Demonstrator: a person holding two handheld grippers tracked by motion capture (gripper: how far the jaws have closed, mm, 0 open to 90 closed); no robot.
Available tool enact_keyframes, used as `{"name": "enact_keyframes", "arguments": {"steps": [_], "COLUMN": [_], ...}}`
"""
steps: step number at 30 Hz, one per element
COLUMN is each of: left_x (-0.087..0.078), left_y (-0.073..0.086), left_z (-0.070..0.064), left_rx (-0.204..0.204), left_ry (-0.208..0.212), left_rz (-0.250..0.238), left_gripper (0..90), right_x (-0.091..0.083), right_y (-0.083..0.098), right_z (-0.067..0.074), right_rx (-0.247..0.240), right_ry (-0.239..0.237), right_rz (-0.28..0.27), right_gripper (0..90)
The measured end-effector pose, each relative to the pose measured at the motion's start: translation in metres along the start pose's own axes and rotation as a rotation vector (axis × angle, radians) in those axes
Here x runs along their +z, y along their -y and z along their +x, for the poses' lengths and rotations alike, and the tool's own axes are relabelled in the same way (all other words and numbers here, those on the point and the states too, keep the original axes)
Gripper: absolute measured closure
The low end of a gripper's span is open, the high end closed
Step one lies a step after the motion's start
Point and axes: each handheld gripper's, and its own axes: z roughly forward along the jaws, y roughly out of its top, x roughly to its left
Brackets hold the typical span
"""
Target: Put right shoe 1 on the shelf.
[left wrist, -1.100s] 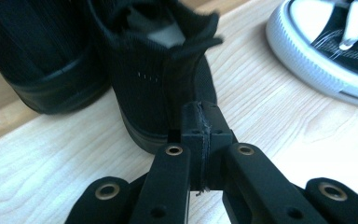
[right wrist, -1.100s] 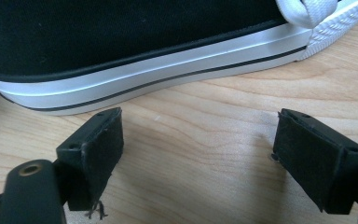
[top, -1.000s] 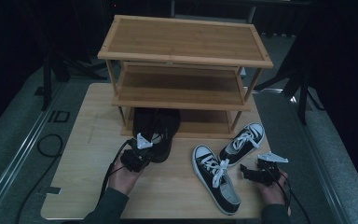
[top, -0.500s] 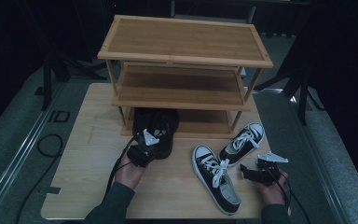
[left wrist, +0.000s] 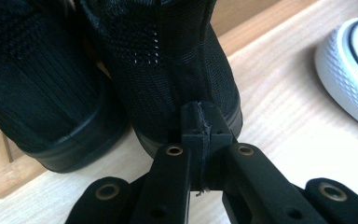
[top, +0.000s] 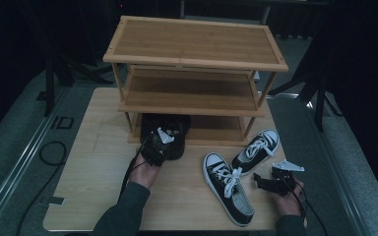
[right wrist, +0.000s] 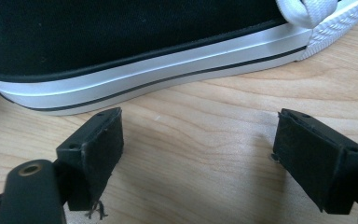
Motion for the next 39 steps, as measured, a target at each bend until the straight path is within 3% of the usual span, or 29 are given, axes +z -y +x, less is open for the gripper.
{"name": "enact_keyframes", "arguments": {"steps": [5,12,33,37,39], "left_x": [0.008,0.019,0.034,0.034,0.030], "left_y": [-0.008,-0.018,-0.032,-0.030,-0.027], "left_z": [0.001,0.005,0.018,0.021,0.025], "left_rx": [0.011,-0.010,-0.057,-0.060,-0.070], "left_ry": [-0.022,-0.030,-0.006,0.022,0.081], "left_rz": [0.007,0.008,0.011,0.001,-0.026], "left_gripper": [89.5,89.5,89.5,89.1,86.7], "right_x": [0.000,0.000,0.000,0.000,0.000], "right_y": [0.000,0.000,0.000,0.000,0.000], "right_z": [0.000,0.000,0.000,0.000,0.000], "right_rx": [0.000,0.000,0.000,-0.001,0.000], "right_ry": [0.000,-0.001,-0.001,-0.001,-0.001], "right_rz": [0.000,0.000,0.000,0.000,0.000], "right_gripper": [15.9,15.9,15.9,15.9,15.9]}}
